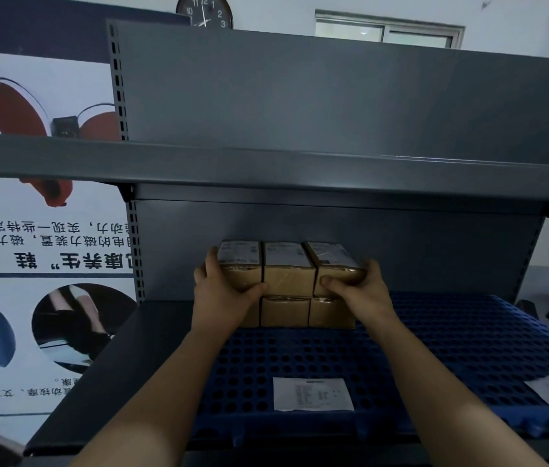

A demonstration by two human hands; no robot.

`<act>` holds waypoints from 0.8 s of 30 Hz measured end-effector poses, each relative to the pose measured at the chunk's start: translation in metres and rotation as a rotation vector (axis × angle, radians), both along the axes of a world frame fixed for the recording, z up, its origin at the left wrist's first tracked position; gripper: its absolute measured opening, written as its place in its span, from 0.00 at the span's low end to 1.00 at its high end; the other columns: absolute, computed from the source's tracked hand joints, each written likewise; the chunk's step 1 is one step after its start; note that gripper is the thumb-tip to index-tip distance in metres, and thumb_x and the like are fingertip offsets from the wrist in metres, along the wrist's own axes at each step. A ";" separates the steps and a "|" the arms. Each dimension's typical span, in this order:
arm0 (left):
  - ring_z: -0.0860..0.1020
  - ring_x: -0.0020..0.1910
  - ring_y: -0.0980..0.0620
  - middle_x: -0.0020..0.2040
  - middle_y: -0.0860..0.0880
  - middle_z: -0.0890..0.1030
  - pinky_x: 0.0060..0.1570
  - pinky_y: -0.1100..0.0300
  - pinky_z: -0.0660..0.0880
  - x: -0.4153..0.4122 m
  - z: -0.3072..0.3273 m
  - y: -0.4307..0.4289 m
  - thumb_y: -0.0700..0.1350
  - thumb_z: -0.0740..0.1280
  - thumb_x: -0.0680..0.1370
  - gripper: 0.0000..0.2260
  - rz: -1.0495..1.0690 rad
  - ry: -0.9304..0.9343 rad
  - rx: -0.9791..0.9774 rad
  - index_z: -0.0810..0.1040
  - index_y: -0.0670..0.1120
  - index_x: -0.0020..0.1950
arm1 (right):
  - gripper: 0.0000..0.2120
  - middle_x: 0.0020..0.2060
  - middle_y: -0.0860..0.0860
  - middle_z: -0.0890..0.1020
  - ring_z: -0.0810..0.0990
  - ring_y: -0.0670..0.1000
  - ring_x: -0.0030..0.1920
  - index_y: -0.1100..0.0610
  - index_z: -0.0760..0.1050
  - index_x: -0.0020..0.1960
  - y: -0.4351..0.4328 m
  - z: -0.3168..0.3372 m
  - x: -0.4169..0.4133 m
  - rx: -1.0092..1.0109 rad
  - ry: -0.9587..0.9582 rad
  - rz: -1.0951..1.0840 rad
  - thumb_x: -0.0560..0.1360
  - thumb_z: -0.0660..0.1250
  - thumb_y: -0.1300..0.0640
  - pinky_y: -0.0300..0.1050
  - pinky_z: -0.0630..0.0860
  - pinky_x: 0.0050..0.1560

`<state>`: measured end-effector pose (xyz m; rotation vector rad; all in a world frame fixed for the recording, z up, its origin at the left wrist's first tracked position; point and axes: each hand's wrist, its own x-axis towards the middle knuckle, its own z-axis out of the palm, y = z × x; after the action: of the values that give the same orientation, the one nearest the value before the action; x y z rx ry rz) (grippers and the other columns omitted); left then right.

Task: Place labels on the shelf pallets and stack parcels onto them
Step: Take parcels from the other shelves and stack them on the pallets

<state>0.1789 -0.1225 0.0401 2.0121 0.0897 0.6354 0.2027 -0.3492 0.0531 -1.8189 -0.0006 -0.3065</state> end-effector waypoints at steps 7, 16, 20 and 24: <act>0.68 0.68 0.42 0.72 0.42 0.61 0.63 0.51 0.69 -0.002 0.002 -0.001 0.53 0.78 0.66 0.49 -0.005 0.004 0.010 0.51 0.49 0.78 | 0.42 0.58 0.47 0.72 0.72 0.47 0.55 0.48 0.58 0.74 0.001 0.000 0.002 -0.052 -0.030 0.018 0.68 0.78 0.54 0.39 0.71 0.53; 0.67 0.68 0.42 0.71 0.42 0.61 0.63 0.48 0.70 -0.004 0.002 0.001 0.57 0.78 0.65 0.50 0.017 0.039 0.053 0.50 0.51 0.77 | 0.51 0.72 0.53 0.67 0.68 0.54 0.69 0.49 0.50 0.78 -0.004 -0.003 0.003 -0.107 -0.029 -0.004 0.66 0.79 0.52 0.46 0.69 0.66; 0.68 0.67 0.39 0.71 0.42 0.63 0.62 0.40 0.72 -0.005 0.003 0.002 0.64 0.75 0.64 0.50 0.071 0.061 0.164 0.50 0.54 0.76 | 0.52 0.73 0.52 0.66 0.67 0.54 0.71 0.48 0.50 0.78 -0.003 -0.003 0.005 -0.161 -0.032 -0.018 0.64 0.79 0.49 0.50 0.69 0.69; 0.66 0.69 0.39 0.72 0.42 0.63 0.64 0.40 0.69 -0.005 0.005 0.004 0.67 0.72 0.65 0.50 0.110 0.094 0.247 0.49 0.52 0.77 | 0.52 0.72 0.53 0.65 0.67 0.54 0.70 0.49 0.52 0.78 -0.005 0.000 0.001 -0.223 -0.056 -0.032 0.64 0.79 0.49 0.51 0.69 0.68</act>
<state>0.1735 -0.1188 0.0452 2.2884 0.1871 0.6469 0.2038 -0.3541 0.0533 -2.0318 -0.0462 -0.3927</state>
